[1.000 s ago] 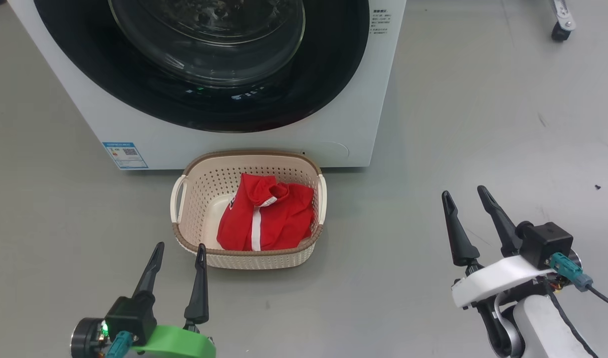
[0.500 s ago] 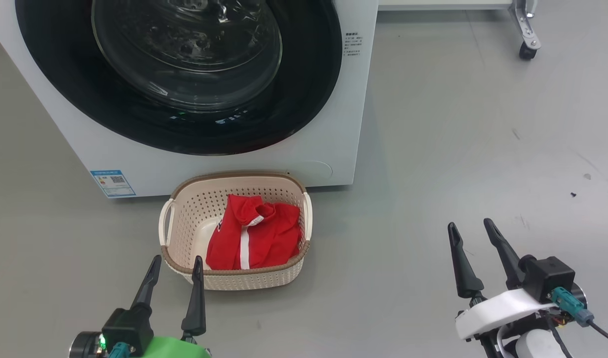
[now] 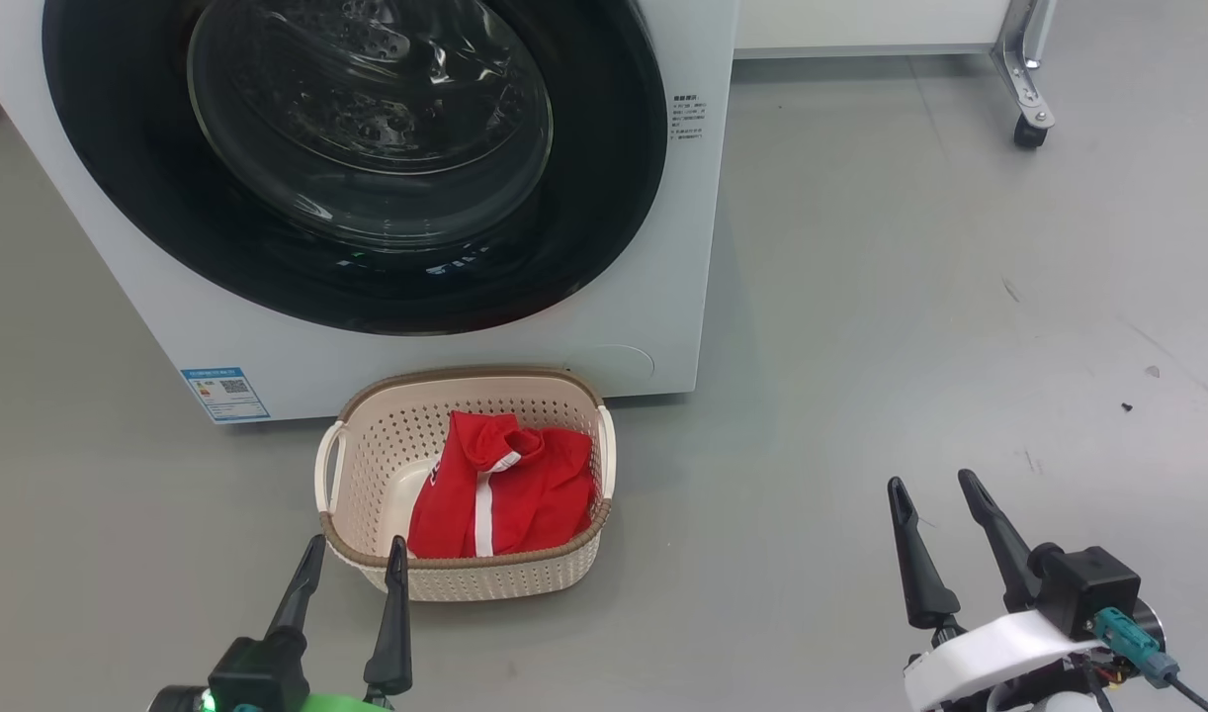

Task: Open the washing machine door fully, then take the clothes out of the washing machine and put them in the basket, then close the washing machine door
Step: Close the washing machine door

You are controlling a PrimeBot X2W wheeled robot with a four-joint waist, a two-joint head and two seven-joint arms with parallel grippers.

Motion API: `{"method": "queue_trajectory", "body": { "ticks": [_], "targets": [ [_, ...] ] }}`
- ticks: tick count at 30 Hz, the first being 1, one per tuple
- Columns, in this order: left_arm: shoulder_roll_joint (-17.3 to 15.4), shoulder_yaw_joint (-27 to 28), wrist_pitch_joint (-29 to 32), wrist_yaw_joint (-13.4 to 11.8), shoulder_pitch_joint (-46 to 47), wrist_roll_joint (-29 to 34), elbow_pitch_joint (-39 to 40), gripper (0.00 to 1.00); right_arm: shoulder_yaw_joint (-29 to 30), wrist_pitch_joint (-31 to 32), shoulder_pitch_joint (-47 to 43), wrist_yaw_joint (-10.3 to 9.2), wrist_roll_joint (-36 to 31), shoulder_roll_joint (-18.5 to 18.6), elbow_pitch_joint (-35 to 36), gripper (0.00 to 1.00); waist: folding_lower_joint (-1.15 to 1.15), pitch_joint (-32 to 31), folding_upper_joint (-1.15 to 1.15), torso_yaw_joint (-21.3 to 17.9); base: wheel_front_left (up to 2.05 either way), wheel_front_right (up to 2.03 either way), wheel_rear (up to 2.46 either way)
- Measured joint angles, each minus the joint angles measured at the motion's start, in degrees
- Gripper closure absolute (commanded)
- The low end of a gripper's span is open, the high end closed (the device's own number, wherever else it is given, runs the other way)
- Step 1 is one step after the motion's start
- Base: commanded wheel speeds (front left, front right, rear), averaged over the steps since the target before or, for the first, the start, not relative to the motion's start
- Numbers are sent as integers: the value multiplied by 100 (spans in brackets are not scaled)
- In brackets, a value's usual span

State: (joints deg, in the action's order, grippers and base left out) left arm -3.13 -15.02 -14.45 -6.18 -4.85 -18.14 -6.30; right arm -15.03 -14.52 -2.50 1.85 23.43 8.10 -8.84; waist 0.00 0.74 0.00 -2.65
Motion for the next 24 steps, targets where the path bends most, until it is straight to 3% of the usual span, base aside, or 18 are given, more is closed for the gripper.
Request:
{"method": "queue_trajectory", "body": {
  "ticks": [24],
  "targets": [
    [-2,-12,0,1,-104,0,8,0,76,0,-273,3,-175,-58,177,0,0,-46,0,4,0,0,0]
  ]
}}
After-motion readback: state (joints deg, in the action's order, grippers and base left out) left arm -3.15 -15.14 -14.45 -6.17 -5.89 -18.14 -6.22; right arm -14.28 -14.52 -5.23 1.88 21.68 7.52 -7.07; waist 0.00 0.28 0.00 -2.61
